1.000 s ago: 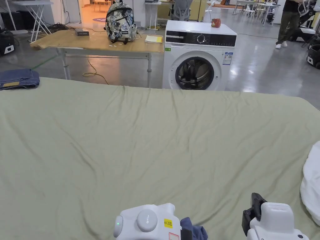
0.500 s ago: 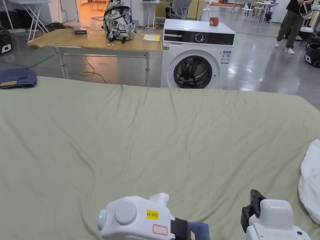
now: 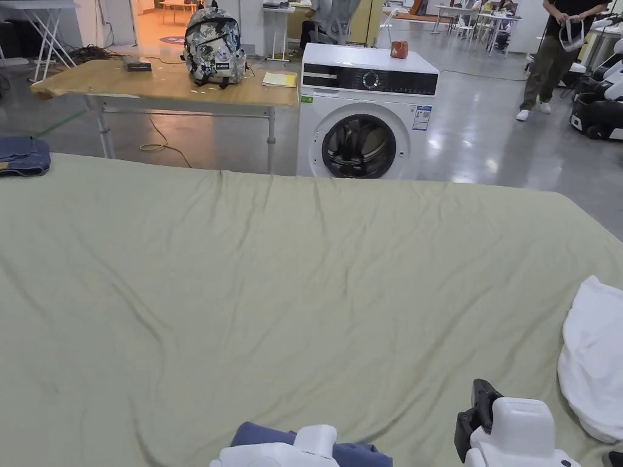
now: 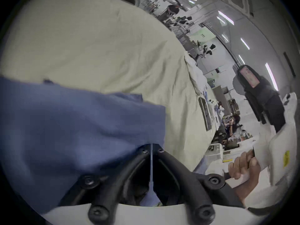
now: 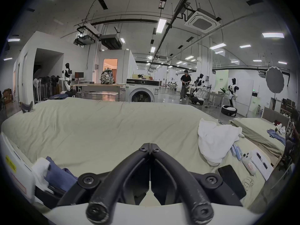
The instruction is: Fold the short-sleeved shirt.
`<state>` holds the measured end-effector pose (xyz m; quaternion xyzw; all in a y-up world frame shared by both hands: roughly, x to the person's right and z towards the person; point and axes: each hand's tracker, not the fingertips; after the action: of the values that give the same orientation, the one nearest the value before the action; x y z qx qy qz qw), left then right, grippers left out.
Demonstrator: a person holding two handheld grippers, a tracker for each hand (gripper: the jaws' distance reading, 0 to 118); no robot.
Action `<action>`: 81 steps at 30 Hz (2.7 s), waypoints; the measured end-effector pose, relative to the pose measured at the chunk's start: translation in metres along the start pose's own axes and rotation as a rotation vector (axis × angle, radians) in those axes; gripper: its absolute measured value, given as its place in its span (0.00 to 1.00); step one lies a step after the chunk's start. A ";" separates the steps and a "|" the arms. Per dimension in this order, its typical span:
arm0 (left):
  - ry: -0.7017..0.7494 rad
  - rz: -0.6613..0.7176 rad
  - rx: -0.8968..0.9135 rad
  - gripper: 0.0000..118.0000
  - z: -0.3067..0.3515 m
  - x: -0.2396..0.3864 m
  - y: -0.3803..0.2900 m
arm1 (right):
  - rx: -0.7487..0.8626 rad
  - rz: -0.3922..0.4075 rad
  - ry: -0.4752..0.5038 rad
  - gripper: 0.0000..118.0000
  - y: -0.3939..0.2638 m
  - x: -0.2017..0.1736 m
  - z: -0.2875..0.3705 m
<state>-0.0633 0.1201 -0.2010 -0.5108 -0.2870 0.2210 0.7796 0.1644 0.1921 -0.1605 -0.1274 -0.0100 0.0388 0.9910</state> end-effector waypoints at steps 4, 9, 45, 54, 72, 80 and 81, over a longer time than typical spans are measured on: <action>0.048 -0.095 0.160 0.00 0.048 -0.004 0.008 | 0.019 -0.014 0.008 0.00 0.009 -0.004 0.000; 0.252 -0.221 0.456 0.00 0.116 -0.010 0.012 | 0.056 -0.021 0.019 0.00 0.022 -0.015 0.000; 0.841 -0.357 0.951 0.00 0.191 -0.033 -0.044 | -0.389 0.045 0.147 0.00 -0.099 -0.112 0.009; 0.548 -0.270 0.687 0.00 0.190 -0.070 -0.050 | -0.401 0.020 0.191 0.00 -0.096 -0.104 0.004; -0.424 0.172 0.036 0.63 0.112 -0.192 0.008 | -0.428 0.047 0.242 0.00 -0.091 -0.096 0.001; -0.526 0.221 0.005 0.62 0.062 -0.188 0.010 | -0.435 0.057 0.247 0.00 -0.089 -0.095 0.002; -0.527 0.230 0.006 0.52 0.059 -0.187 0.010 | -0.436 0.058 0.246 0.00 -0.089 -0.095 0.002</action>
<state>-0.2417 0.0443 -0.2336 -0.4625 -0.4192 0.4337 0.6498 0.0765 0.0996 -0.1373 -0.3422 0.1062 0.0482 0.9324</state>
